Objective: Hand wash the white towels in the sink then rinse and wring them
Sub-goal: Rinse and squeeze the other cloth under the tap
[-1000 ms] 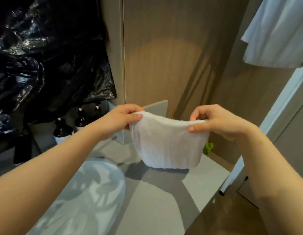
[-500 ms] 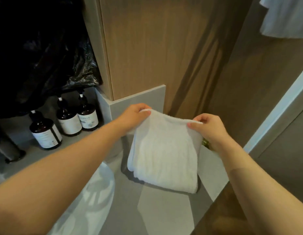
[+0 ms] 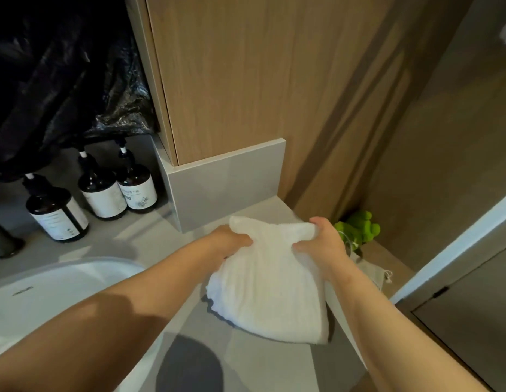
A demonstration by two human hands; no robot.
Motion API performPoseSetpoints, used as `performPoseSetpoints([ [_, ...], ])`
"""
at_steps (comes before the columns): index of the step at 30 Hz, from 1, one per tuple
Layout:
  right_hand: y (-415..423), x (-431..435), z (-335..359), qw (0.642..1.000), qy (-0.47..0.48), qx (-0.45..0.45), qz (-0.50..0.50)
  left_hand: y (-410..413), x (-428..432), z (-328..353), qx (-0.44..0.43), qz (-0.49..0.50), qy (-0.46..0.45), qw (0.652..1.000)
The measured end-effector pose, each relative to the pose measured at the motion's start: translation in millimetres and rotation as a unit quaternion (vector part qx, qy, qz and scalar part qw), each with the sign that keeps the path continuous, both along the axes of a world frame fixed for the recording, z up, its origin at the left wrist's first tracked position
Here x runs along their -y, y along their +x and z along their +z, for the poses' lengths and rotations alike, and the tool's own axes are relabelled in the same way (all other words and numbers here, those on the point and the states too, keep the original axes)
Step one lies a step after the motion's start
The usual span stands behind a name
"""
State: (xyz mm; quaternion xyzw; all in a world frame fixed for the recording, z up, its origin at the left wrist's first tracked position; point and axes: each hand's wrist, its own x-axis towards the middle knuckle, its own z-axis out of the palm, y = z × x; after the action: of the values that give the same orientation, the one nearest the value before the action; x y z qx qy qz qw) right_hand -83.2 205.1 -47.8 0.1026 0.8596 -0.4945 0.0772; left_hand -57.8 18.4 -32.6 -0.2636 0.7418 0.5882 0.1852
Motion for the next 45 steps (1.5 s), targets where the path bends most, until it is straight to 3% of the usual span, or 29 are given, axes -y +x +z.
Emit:
performPoseSetpoints([
  [5, -47, 21, 35, 0.992, 0.043, -0.094, 0.072, -8, 11, -3, -0.042, 0.174, 0.095, 0.979],
  [7, -55, 35, 33, 0.983, 0.094, -0.121, 0.103, -9, 9, -9, -0.061, 0.222, 0.029, 0.973],
  [9, -53, 50, 21, 0.959, 0.187, -0.116, 0.181, 4, 2, -13, -0.042, 0.146, -0.217, 0.964],
  [11, -42, 63, 5, 0.914, 0.293, -0.075, 0.272, 17, 3, -21, -0.085, -0.008, -0.436, 0.896],
  [12, -36, 68, -2, 0.891, 0.334, -0.056, 0.304, 20, 6, -26, -0.101, -0.082, -0.479, 0.868],
  [14, -27, 74, -11, 0.869, 0.377, -0.049, 0.318, 21, 17, -33, -0.083, -0.175, -0.488, 0.851],
  [17, -20, 76, -7, 0.874, 0.376, -0.063, 0.301, 22, 24, -33, -0.069, -0.221, -0.502, 0.833],
  [23, 10, 113, 4, 0.87, 0.346, -0.128, 0.328, 56, 56, -26, -0.122, -0.203, -0.566, 0.789],
  [28, 60, 171, 5, 0.851, 0.291, -0.229, 0.372, 116, 115, -25, -0.117, -0.18, -0.626, 0.749],
  [32, 114, 234, -6, 0.825, 0.268, -0.214, 0.449, 183, 178, -47, -0.121, -0.148, -0.613, 0.767],
  [35, 146, 275, -23, 0.812, 0.26, -0.175, 0.492, 222, 213, -63, -0.087, -0.125, -0.572, 0.806],
  [38, 169, 304, -38, 0.793, 0.275, -0.127, 0.529, 252, 248, -77, -0.044, -0.136, -0.578, 0.803],
  [42, 186, 324, -56, 0.801, 0.254, -0.032, 0.54, 271, 274, -100, -0.015, -0.132, -0.577, 0.806],
  [44, 186, 332, -67, 0.803, 0.25, -0.002, 0.541, 270, 280, -113, -0.023, -0.094, -0.54, 0.836],
  [45, 184, 336, -73, 0.804, 0.248, 0.006, 0.54, 268, 284, -117, -0.009, -0.077, -0.483, 0.872],
])
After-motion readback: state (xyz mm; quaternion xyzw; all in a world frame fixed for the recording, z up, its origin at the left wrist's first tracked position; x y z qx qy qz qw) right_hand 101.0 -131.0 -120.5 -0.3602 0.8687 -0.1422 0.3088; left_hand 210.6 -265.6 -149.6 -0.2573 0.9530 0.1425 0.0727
